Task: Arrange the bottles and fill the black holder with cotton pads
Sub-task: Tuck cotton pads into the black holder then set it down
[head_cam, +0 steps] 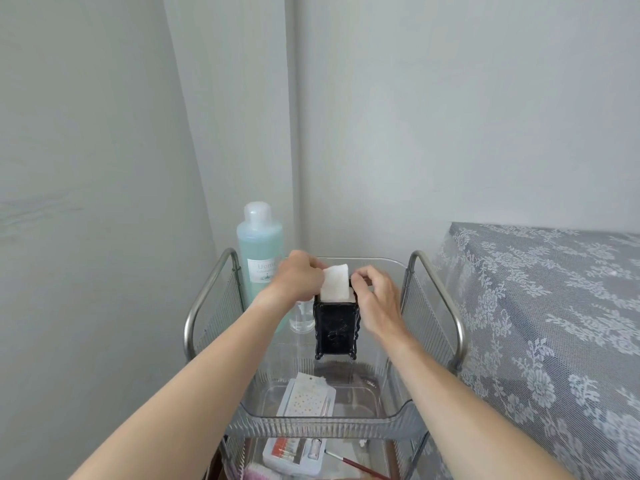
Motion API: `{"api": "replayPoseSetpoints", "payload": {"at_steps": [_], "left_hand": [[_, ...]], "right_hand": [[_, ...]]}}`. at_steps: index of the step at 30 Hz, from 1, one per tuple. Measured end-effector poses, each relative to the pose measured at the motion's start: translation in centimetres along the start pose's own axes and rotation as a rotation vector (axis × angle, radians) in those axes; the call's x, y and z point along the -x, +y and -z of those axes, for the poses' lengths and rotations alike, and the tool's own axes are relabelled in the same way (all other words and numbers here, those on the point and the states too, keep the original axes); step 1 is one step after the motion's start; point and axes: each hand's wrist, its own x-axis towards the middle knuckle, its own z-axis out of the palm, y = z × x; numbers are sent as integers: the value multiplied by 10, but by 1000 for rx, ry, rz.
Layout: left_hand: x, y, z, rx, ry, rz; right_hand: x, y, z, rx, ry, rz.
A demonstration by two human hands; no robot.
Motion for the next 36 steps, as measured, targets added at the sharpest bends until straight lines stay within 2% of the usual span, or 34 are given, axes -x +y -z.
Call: {"api": "replayPoseSetpoints", "payload": {"at_steps": [4,7,13,19,21,24,26,28,31,36], "left_hand": [[-1,-3,-3,303,-18,82],[1,-2,-4,512,-65,122],[8,0,0,395,-75,143],[12,-3,0,481,-123,209],[12,-4,-1,406,-121,220],[12,-9,-3,150,-82,157],[12,-12,-5,-67,19,45],[13,-16,-8,-237,187,-50],[13,-23,-14,-354,348,-194],[7,-31,-16,-369,213,-310]], "right_hand": [[-1,1,-5,24,-19,-20],[-5,0,-4,-2,30,-14],[-5,-2,0,-49,68,-37],[-4,-5,-2,-58,26,-81],[-4,-4,-2,-27,28,-69],[-3,0,-1,34,32,-42],[-2,2,-2,85,7,-27],[-2,3,-3,100,3,-22],[-2,2,-4,113,13,-1],[-1,1,-4,55,0,10]]}}
